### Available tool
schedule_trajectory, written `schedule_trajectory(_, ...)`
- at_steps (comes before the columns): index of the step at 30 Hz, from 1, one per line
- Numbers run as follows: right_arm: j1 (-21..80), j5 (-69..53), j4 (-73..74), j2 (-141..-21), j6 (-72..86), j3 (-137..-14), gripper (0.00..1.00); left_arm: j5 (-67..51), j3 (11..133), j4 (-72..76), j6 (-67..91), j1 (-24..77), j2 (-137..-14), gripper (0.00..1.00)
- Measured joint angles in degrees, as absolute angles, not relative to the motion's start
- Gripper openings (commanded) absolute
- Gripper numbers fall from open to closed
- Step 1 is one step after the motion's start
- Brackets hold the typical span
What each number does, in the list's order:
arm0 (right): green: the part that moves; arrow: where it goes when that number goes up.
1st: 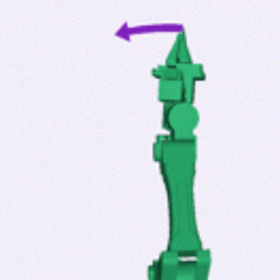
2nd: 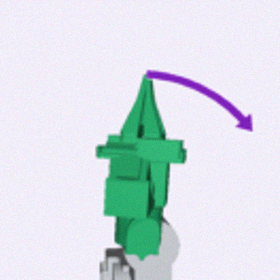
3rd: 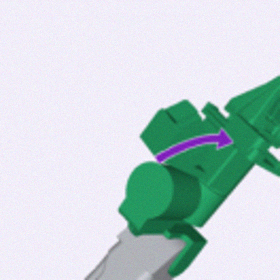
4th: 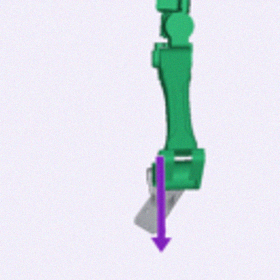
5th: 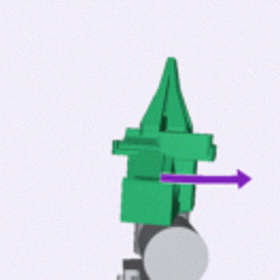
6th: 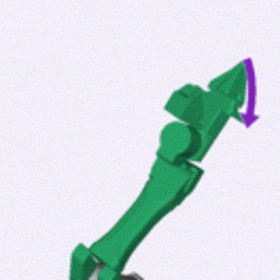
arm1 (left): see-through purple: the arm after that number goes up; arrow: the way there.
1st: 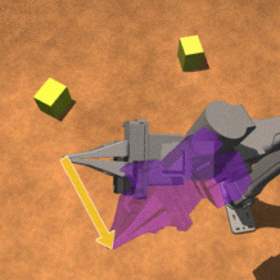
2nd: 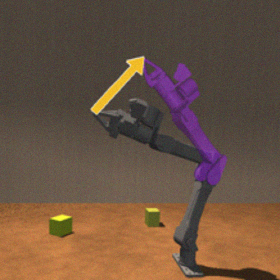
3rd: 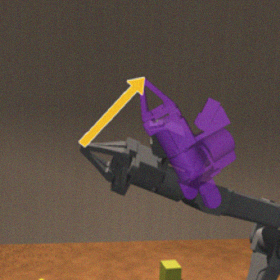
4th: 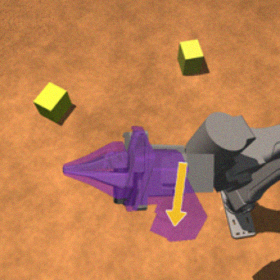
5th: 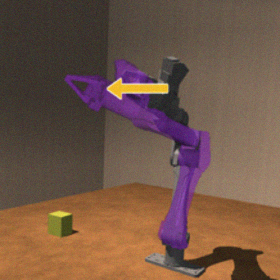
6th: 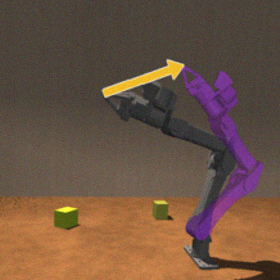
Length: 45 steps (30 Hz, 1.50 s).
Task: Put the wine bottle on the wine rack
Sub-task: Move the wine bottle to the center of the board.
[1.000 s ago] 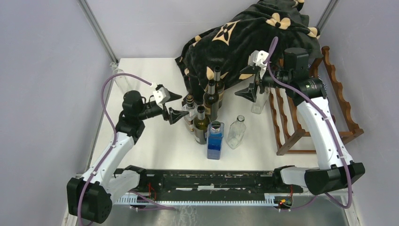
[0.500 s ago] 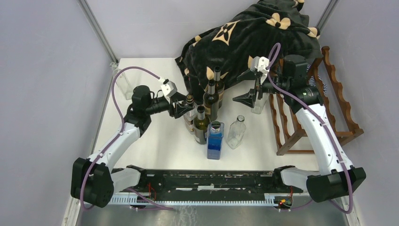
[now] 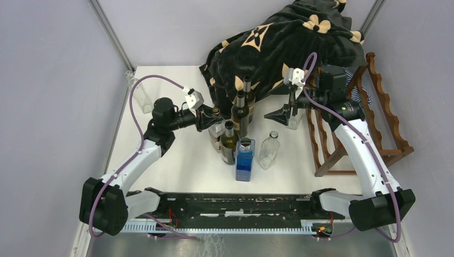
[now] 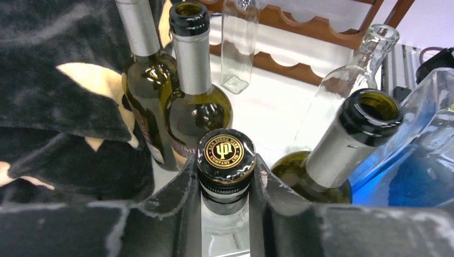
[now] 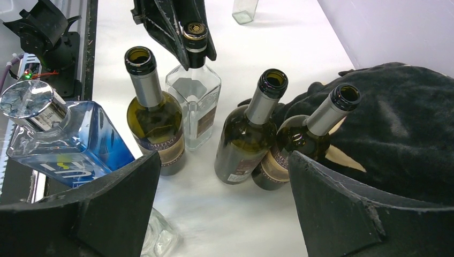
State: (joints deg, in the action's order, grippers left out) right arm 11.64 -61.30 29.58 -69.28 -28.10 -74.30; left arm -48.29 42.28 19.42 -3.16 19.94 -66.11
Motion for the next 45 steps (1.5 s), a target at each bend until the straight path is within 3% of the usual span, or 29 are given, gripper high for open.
schedule_trajectory(2,11.64,-61.45,29.58,-69.28,-28.12,-74.15,0.94,-47.99,42.28,19.31,-2.98,20.01,-66.08,0.03)
schedule_trajectory(16,11.64,-62.13,30.7,-69.14,-29.02,-74.15,0.95,-32.93,46.48,3.77,-7.05,16.47,-61.52,0.02)
schedule_trajectory(25,11.64,-62.13,30.44,-69.06,-28.91,-73.93,0.95,-21.19,46.89,18.61,-2.96,1.61,-70.32,0.02)
schedule_trajectory(38,11.64,-62.74,29.5,-68.93,-28.32,-72.71,0.95,-8.4,55.31,28.42,-2.02,-2.46,-84.71,0.03)
schedule_trajectory(42,11.64,-62.83,29.36,-68.95,-28.32,-72.71,0.95,-5.52,56.6,27.22,-2.2,-2.85,-85.43,0.12)
schedule_trajectory(44,11.64,-62.94,29.3,-68.95,-28.32,-72.71,0.95,-4.62,58.06,25.8,-2.26,-2.92,-86.21,0.31)
schedule_trajectory(45,11.64,-62.94,29.28,-68.95,-28.32,-72.71,0.95,-4.47,58.63,25.41,-2.28,-2.92,-86.56,0.47)
